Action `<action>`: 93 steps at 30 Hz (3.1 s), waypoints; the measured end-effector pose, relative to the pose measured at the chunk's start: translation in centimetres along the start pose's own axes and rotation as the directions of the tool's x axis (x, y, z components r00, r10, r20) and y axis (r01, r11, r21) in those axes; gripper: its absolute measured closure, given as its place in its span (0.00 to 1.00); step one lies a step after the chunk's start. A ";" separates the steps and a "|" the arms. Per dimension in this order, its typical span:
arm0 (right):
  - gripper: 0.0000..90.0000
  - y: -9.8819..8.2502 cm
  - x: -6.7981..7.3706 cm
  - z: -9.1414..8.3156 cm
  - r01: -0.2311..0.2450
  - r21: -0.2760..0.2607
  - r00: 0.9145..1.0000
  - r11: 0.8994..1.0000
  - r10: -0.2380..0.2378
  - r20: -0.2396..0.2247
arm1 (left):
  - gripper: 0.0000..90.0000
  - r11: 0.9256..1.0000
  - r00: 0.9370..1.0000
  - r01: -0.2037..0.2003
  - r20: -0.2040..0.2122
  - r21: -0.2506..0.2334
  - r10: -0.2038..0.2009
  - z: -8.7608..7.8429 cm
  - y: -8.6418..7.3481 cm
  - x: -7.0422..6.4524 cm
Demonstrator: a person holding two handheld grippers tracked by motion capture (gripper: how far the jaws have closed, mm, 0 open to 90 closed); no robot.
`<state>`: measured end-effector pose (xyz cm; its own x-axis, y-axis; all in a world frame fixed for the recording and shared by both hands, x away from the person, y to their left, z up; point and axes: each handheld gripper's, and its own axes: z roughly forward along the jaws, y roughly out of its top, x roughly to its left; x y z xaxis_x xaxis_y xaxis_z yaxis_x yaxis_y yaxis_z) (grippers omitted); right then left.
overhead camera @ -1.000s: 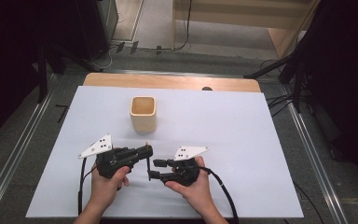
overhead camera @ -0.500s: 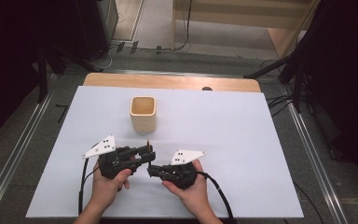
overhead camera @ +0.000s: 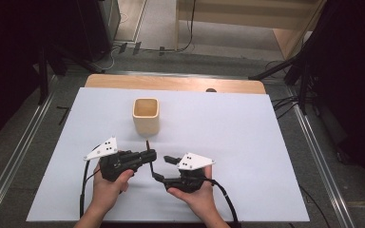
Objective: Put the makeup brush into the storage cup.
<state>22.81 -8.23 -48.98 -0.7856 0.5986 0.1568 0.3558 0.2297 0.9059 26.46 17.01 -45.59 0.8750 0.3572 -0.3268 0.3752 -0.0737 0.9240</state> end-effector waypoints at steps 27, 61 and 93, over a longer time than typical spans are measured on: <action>0.00 -4.4 -6.7 -12.4 -0.023 -0.105 0.947 0.994 0.056 0.317 | 0.94 1.000 0.998 -0.022 -0.052 -0.011 0.022 -0.7 0.1 0.7; 0.00 -7.5 -9.5 -17.0 -0.070 -0.099 0.907 0.993 0.105 0.407 | 0.94 0.997 0.981 -0.056 -0.191 -0.060 0.043 -0.9 5.3 3.0; 0.00 -7.5 -9.6 -16.9 -0.072 -0.093 0.911 0.993 0.103 0.399 | 0.94 0.991 0.961 -0.095 -0.269 -0.096 0.066 1.0 10.5 4.8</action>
<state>19.09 -28.68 -50.65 -0.4773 0.8751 0.0797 0.3629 0.1137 0.9249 34.90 16.98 -37.63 0.7833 0.5888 -0.1993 0.2592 -0.0181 0.9656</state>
